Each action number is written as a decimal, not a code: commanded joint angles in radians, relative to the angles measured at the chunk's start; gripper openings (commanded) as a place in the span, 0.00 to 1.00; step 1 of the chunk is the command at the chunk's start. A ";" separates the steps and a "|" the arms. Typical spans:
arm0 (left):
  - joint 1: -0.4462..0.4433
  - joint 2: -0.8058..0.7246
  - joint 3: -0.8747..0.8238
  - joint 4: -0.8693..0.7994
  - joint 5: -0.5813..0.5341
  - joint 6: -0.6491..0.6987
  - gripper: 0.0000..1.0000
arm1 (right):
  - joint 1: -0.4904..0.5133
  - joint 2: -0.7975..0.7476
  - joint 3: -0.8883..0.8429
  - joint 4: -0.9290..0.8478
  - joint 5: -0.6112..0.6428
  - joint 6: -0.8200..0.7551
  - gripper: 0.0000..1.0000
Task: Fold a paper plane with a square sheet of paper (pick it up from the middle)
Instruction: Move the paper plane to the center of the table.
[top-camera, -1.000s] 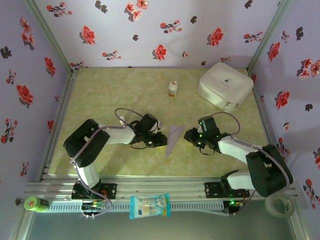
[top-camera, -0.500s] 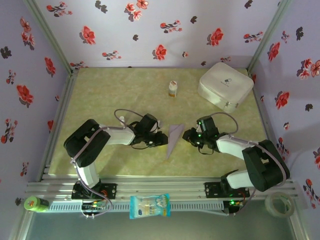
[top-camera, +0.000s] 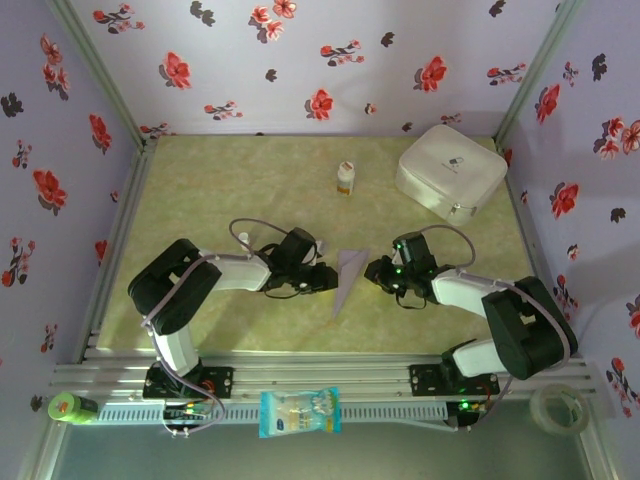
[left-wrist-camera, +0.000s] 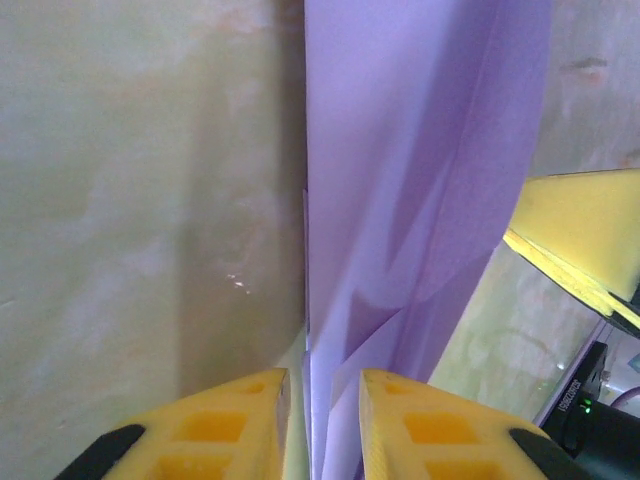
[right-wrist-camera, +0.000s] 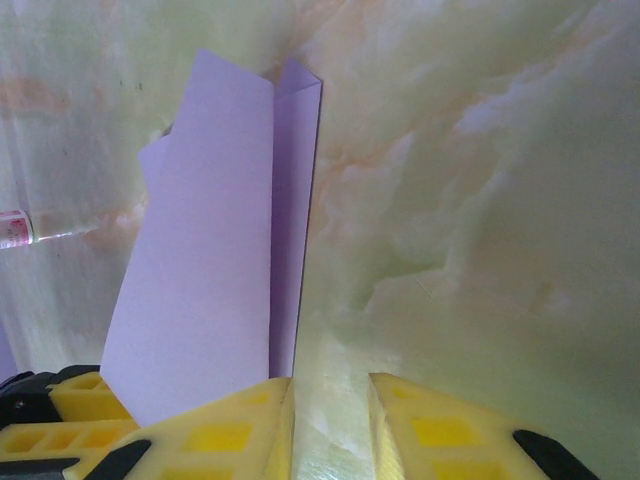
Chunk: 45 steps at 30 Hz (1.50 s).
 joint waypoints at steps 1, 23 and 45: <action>-0.016 0.028 0.021 0.015 0.036 0.000 0.23 | 0.006 0.009 -0.005 0.016 -0.009 0.007 0.25; -0.037 0.055 0.055 0.033 0.087 0.009 0.10 | 0.018 0.045 -0.010 0.052 -0.039 0.015 0.25; -0.042 -0.110 0.230 -0.748 -0.578 0.116 0.07 | 0.025 -0.021 0.039 -0.028 0.029 -0.005 0.26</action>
